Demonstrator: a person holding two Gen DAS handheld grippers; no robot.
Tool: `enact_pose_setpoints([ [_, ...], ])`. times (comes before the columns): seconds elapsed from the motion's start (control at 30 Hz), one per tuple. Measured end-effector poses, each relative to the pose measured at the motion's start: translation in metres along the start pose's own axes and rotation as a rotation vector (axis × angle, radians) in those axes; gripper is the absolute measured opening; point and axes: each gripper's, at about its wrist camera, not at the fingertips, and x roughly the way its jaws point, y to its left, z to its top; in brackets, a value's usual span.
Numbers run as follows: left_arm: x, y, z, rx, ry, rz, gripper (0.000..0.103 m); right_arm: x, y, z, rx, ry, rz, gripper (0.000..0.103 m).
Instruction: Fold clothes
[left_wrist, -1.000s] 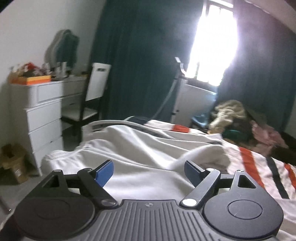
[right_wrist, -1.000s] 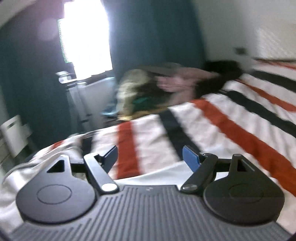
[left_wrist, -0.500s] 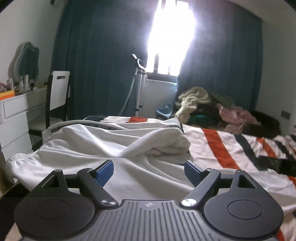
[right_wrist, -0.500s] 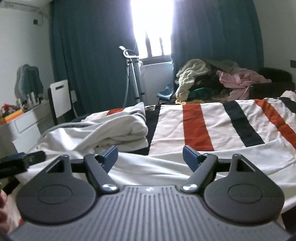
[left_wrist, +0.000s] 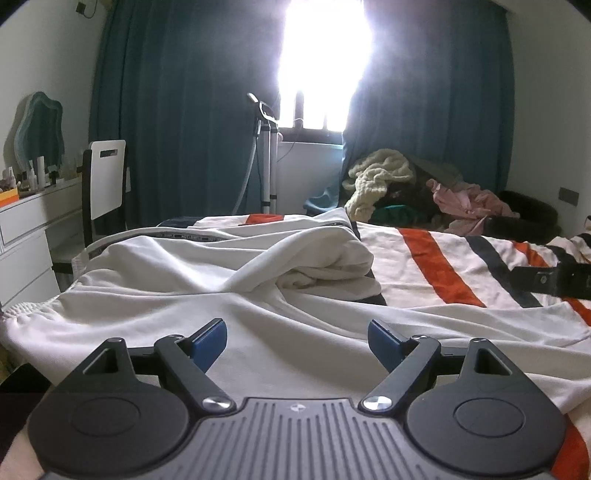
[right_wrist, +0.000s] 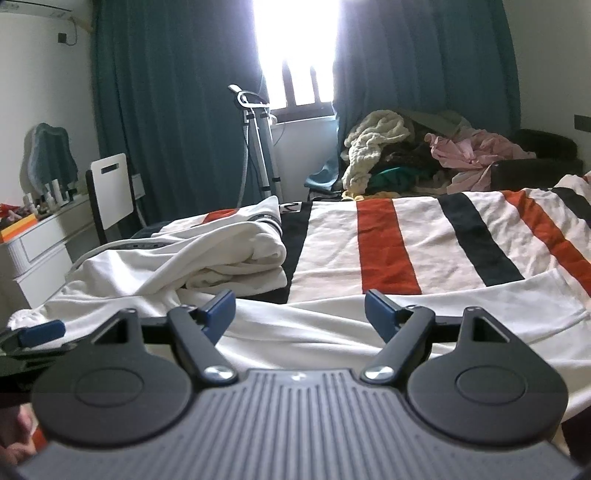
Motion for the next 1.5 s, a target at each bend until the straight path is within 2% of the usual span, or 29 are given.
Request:
enact_pose_setpoints([
  [0.23,0.01,0.003,-0.01,-0.012,0.022,0.01,0.085,0.007,-0.007,-0.001,0.019,0.001,-0.056,0.079],
  [0.3,0.013,0.001,-0.014,-0.004,0.031,0.024,0.085,0.007,-0.01,0.0,0.045,0.002,-0.069,0.079],
  [0.37,0.018,-0.004,-0.021,0.008,0.045,0.038,0.085,0.005,-0.014,0.001,0.123,0.0,-0.087,0.079],
  [0.47,0.031,-0.018,-0.034,0.071,0.087,0.035,0.085,-0.002,-0.021,-0.001,0.253,-0.005,-0.089,0.079],
  [0.6,0.049,-0.036,-0.045,0.162,0.122,0.021,0.085,-0.002,-0.017,-0.008,0.243,0.015,-0.079,0.079],
  [0.8,0.091,-0.06,-0.031,0.309,0.086,0.065,0.085,-0.003,-0.04,-0.005,0.31,-0.014,-0.101,0.079],
  [0.93,0.139,-0.076,-0.013,0.383,0.052,0.081,0.085,0.006,-0.058,-0.009,0.37,0.013,-0.132,0.079],
  [1.03,0.177,-0.089,0.003,0.361,0.044,0.12,0.085,0.016,-0.069,-0.014,0.398,0.037,-0.157,0.079],
  [1.1,0.199,-0.096,0.014,0.344,0.041,0.109,0.085,0.024,-0.076,-0.017,0.413,0.049,-0.171,0.079],
  [1.2,0.229,-0.115,0.02,0.406,0.043,0.087,0.081,0.035,-0.089,-0.017,0.449,0.057,-0.2,0.079],
  [1.27,0.243,-0.127,0.019,0.465,0.045,0.05,0.074,0.042,-0.097,-0.018,0.48,0.066,-0.217,0.079],
  [1.33,0.253,-0.141,0.015,0.535,0.041,0.031,0.073,0.045,-0.105,-0.021,0.533,0.078,-0.205,0.08],
  [1.43,0.266,-0.158,0.005,0.644,0.025,0.015,0.062,0.053,-0.105,-0.024,0.52,0.094,-0.199,0.08],
  [1.5,0.276,-0.164,0.0,0.675,0.039,0.03,0.06,0.059,-0.104,-0.026,0.502,0.109,-0.203,0.08],
])
